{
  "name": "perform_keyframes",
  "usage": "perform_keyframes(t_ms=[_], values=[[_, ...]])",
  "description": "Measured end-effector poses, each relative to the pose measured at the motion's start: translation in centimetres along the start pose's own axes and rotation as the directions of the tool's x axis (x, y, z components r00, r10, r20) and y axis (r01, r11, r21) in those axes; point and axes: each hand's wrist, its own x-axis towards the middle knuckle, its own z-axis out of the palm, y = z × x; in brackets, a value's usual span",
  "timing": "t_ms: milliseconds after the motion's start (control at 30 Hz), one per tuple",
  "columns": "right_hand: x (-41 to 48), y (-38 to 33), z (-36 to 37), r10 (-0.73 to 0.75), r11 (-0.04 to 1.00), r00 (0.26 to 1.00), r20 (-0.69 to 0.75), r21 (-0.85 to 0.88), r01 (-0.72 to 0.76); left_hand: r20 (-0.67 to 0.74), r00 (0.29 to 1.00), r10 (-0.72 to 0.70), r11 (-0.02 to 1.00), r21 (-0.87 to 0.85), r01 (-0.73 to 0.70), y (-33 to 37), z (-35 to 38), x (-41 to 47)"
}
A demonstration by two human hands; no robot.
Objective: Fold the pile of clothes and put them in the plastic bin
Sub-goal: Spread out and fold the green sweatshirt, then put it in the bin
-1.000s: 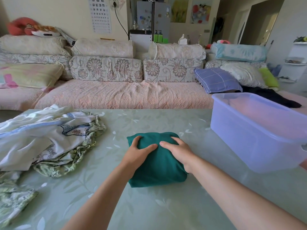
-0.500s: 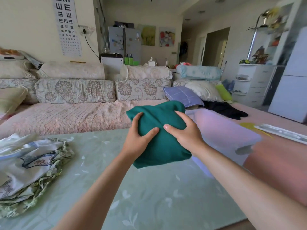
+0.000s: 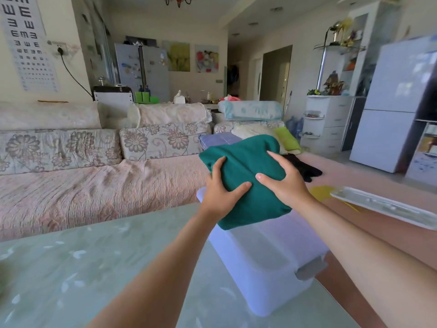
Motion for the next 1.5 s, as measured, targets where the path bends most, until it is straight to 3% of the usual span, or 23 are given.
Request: perform_keyframes(t_ms=[200, 367, 433, 500, 567, 633, 700, 800, 900, 967, 1033, 1100, 1233, 1500], values=[[-0.6, 7.6, 1.0, 0.140, 0.990, 0.988, 0.068, 0.000, -0.141, 0.150, 0.966, -0.209, 0.962, 0.208, 0.175, -4.3, 2.9, 0.9], [-0.1, 10.3, 1.7, 0.197, 0.979, 0.964, 0.179, -0.078, -0.186, 0.231, 0.917, -0.327, 0.855, 0.486, 0.182, -4.7, 3.8, 1.3], [0.1, 10.9, 1.6, 0.242, 0.967, 0.938, 0.248, -0.139, -0.213, 0.225, 0.890, -0.397, 0.716, 0.682, 0.147, -4.8, 4.2, 1.1], [0.1, 11.4, 1.6, 0.321, 0.943, 0.880, 0.350, -0.207, -0.262, 0.217, 0.881, -0.420, 0.396, 0.917, -0.037, -4.8, 4.6, 0.6], [0.0, 12.1, 2.0, 0.401, 0.901, 0.787, 0.470, -0.359, -0.245, 0.224, 0.842, -0.490, 0.104, 0.974, -0.199, -4.2, 4.8, 0.5], [-0.1, 12.6, 2.6, 0.478, 0.812, 0.689, 0.545, -0.574, -0.109, 0.204, 0.794, -0.572, 0.000, 0.969, -0.248, -3.8, 5.0, 0.7], [-0.1, 12.7, 3.2, 0.540, 0.716, 0.648, 0.537, -0.698, -0.019, 0.188, 0.795, -0.576, 0.030, 0.977, -0.209, -4.1, 5.2, 1.0], [-0.1, 11.3, 3.7, 0.557, 0.597, 0.659, 0.506, -0.795, 0.107, 0.117, 0.880, -0.460, 0.208, 0.978, -0.022, -5.3, 4.5, 1.7], [-0.7, 8.6, 4.2, 0.401, 0.469, 0.710, 0.579, -0.796, 0.384, 0.039, 0.907, -0.420, 0.345, 0.931, 0.120, -6.5, 3.2, 2.7], [-1.2, 7.1, 4.5, 0.398, 0.465, 0.608, 0.687, -0.722, 0.512, 0.031, 0.893, -0.449, 0.413, 0.893, 0.176, -7.4, 2.8, 3.3], [-1.7, 6.6, 4.7, 0.514, 0.450, 0.467, 0.719, -0.690, 0.567, 0.006, 0.893, -0.449, 0.468, 0.853, 0.230, -7.7, 3.0, 3.5], [-2.1, 6.8, 4.8, 0.583, 0.376, 0.411, 0.701, -0.681, 0.629, -0.050, 0.883, -0.466, 0.523, 0.790, 0.320, -7.4, 3.1, 3.4], [-2.6, 8.6, 4.9, 0.548, 0.250, 0.469, 0.693, -0.671, 0.698, -0.058, 0.861, -0.506, 0.627, 0.660, 0.413, -7.0, 2.9, 3.0], [-2.0, 11.0, 6.4, 0.398, 0.253, 0.564, 0.723, -0.678, 0.690, 0.005, 0.877, -0.480, 0.683, 0.629, 0.370, -7.8, 2.4, 3.1]])
